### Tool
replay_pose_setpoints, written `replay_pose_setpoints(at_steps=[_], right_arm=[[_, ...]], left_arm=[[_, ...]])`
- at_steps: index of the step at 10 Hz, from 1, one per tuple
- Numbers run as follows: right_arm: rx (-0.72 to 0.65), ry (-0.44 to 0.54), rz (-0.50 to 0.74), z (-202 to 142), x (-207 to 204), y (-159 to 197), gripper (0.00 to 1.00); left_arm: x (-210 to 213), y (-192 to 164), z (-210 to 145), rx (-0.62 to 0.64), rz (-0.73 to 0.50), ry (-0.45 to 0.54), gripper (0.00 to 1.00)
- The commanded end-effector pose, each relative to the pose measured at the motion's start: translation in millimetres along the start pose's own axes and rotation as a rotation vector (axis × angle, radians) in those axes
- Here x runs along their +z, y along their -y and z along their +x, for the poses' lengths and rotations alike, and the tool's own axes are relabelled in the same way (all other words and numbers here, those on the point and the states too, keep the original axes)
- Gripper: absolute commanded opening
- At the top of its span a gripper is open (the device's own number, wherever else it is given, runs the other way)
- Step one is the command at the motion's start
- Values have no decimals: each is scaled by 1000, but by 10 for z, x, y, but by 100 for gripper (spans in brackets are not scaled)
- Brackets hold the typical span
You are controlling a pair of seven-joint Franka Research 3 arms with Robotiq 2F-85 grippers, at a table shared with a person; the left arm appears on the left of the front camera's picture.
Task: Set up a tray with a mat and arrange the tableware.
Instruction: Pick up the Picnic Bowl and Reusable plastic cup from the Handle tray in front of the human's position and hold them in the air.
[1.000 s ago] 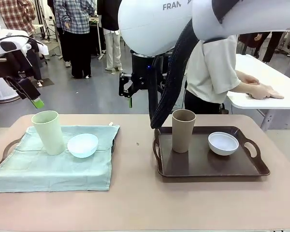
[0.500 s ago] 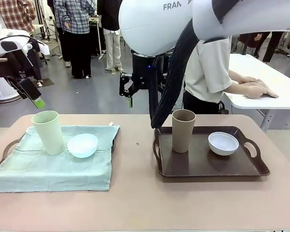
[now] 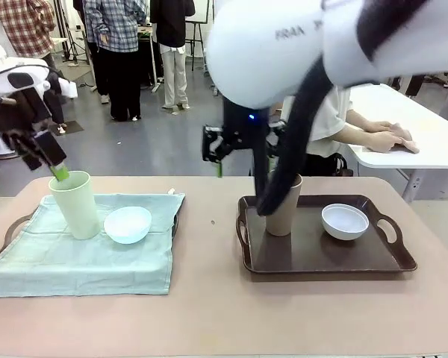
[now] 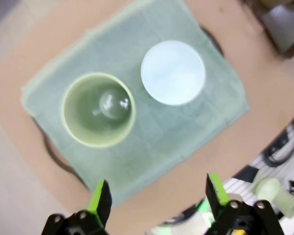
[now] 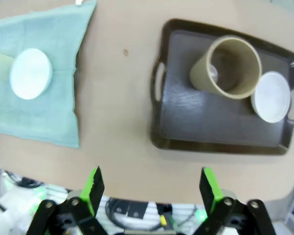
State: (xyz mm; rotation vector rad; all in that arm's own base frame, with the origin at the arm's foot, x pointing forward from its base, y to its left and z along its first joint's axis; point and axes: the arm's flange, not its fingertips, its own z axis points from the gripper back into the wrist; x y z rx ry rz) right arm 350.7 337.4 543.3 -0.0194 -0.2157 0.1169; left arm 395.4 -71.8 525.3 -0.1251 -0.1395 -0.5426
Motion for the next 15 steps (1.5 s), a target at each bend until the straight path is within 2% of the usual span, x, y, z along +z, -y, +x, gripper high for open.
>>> replay_pose_setpoints(at_steps=[1,3,4,5,6,8,11,13,15], right_arm=[[-25,60,10,-465,-39,474,100],[-88,43,34,-651,-132,812,100],[-46,33,-19,-365,-23,426,100],[-46,33,-19,-365,-23,426,100],[-80,45,-21,-567,-39,672,100],[-196,-31,208,-416,-133,1348,100],[-376,-54,480,-504,-218,2270,100],[-471,-18,620,-756,-286,2799,100],[-560,12,698,-1038,-336,3287,100]], left_arm=[[25,298,-260,80,-7,-52,100],[-75,384,-471,85,-15,-84,100],[-48,239,-244,65,-13,-68,100],[-48,239,-244,65,-13,-68,100],[-60,316,-385,71,-15,-83,100],[-13,-7,-307,33,-170,4,100],[203,-588,-276,74,-421,96,100],[329,-945,-457,105,-593,176,100],[314,-1280,-668,169,-728,251,100]])
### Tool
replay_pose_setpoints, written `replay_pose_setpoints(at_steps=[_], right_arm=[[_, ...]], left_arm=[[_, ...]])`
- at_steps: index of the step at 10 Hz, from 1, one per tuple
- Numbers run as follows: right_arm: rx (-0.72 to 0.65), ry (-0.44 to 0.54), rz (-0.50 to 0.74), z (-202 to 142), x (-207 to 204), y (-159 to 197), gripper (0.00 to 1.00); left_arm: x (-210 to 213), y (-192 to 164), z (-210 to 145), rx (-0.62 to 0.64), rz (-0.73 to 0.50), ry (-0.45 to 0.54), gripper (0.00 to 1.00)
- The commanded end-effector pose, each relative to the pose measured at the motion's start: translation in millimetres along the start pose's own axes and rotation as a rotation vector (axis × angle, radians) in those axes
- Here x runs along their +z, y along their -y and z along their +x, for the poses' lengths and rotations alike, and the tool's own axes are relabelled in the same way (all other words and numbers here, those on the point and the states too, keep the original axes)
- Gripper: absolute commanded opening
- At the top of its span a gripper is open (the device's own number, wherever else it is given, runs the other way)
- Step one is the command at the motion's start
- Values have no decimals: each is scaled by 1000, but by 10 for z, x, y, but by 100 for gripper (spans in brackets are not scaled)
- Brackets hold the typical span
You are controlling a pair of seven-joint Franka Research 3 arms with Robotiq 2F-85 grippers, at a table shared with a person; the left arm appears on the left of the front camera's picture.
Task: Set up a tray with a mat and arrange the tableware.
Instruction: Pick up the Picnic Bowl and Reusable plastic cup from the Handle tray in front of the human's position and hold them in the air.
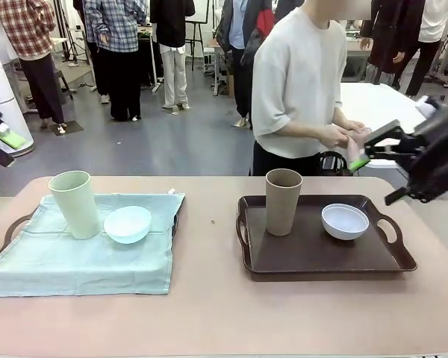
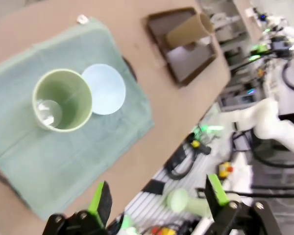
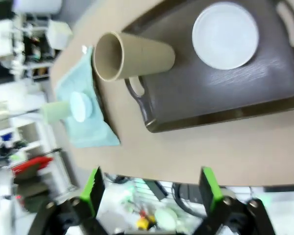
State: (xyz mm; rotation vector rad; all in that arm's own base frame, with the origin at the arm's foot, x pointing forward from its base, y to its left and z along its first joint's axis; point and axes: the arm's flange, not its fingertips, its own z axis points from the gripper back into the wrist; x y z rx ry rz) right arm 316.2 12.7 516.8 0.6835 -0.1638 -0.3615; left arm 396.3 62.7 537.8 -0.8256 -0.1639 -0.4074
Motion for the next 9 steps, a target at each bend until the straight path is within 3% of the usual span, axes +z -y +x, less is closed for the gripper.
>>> replay_pose_setpoints(at_steps=[1,4,7,9], right_arm=[[-42,24,78,-156,176,528,100],[-40,100,119,-302,772,947,100],[-80,113,168,-277,1062,1248,100],[70,101,170,-321,1140,1294,100]], left_arm=[[136,-230,-93,51,-114,28,100],[318,-523,-490,117,-150,40,100],[412,-682,-792,120,-175,99,100],[467,-752,-898,149,-183,140,100]])
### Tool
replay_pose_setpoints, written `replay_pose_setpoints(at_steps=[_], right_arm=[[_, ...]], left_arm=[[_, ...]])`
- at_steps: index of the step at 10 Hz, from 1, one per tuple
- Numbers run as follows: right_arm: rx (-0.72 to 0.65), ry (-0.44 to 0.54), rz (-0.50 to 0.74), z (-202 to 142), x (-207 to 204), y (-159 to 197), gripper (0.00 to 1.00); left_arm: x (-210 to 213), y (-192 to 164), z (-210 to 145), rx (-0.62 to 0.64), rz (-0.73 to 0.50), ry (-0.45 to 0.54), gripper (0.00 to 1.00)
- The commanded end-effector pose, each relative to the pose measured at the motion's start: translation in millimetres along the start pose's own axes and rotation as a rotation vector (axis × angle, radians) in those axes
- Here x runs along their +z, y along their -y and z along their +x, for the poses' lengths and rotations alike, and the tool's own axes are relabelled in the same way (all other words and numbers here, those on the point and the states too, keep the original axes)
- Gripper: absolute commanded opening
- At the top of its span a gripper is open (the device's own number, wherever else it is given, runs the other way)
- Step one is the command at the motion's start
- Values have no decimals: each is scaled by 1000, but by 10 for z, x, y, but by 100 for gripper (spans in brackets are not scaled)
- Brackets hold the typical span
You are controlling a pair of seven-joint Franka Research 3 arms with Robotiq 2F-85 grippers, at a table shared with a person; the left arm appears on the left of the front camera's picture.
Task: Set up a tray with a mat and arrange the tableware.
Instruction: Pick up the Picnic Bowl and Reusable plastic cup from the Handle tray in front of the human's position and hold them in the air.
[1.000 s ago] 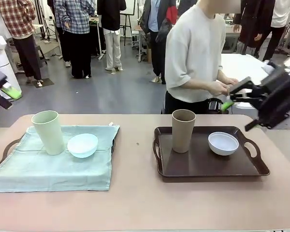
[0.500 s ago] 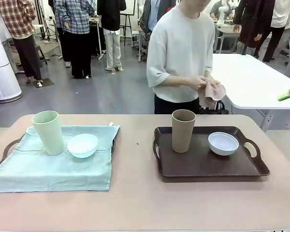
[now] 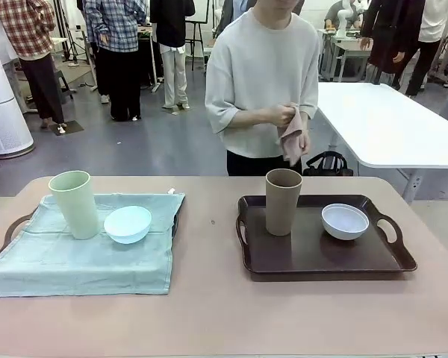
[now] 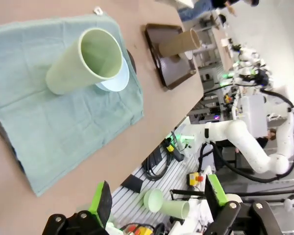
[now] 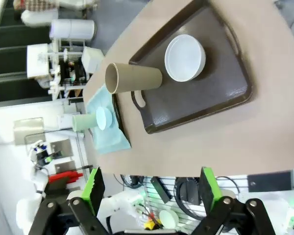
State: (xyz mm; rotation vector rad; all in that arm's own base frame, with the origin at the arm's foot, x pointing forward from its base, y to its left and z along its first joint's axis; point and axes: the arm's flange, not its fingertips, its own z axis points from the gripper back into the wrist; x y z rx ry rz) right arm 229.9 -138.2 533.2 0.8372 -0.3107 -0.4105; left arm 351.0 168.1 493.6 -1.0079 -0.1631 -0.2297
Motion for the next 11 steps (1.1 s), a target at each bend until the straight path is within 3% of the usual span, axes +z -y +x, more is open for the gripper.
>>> replay_pose_setpoints(at_steps=[1,6,11], right_arm=[[138,-57,2,-122,-59,105,100],[202,-86,20,-157,-6,203,100],[167,-55,12,-80,10,75,100]], left_arm=[[28,-2,-30,4,-23,46,100],[136,-18,-90,25,14,77,100],[121,-35,-71,17,3,46,100]])
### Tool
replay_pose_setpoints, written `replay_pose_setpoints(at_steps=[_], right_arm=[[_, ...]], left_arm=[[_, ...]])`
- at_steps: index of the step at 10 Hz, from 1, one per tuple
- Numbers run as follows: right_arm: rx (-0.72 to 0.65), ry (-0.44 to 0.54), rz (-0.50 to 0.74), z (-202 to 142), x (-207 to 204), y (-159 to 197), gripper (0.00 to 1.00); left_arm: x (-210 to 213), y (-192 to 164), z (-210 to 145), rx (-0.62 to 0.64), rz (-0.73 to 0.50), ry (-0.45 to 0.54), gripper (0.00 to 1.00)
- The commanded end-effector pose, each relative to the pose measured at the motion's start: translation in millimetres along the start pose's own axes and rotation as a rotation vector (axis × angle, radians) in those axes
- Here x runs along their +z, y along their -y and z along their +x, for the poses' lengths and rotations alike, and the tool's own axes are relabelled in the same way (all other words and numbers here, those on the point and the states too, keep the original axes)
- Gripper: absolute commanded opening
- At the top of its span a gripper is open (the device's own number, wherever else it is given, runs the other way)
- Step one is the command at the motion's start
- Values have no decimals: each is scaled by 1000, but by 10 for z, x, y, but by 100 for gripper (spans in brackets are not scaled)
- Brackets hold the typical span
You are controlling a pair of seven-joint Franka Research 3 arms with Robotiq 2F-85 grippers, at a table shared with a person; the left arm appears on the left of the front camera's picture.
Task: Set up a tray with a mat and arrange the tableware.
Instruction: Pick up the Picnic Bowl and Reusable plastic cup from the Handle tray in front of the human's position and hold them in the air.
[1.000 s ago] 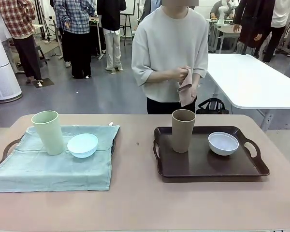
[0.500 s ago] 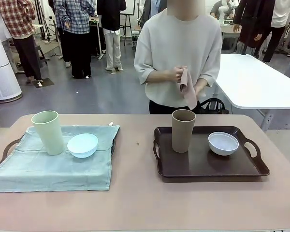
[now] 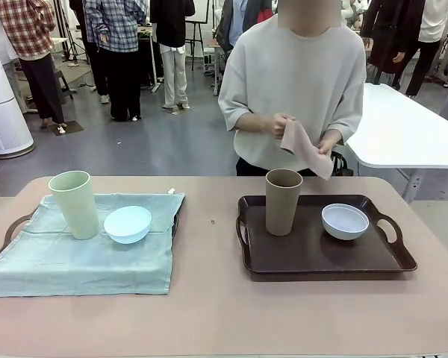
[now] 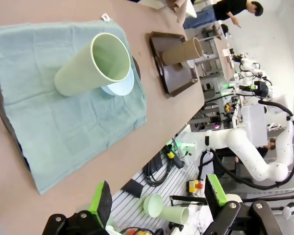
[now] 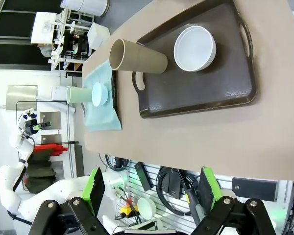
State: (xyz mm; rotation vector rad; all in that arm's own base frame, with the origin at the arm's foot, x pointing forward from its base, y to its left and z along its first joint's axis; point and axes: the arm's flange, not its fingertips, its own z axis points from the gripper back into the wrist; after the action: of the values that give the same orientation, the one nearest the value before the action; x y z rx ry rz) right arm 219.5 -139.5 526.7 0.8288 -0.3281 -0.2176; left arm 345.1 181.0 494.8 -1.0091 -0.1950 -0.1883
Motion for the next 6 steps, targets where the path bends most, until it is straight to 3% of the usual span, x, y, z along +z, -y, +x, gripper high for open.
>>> replay_pose_setpoints(at_steps=[1,6], right_arm=[[-10,6,-4,13,-1,-3,100],[-10,6,-4,13,-1,-3,100]], left_arm=[[3,7,-2,-2,-3,1,100],[3,7,-2,-2,-3,1,100]])
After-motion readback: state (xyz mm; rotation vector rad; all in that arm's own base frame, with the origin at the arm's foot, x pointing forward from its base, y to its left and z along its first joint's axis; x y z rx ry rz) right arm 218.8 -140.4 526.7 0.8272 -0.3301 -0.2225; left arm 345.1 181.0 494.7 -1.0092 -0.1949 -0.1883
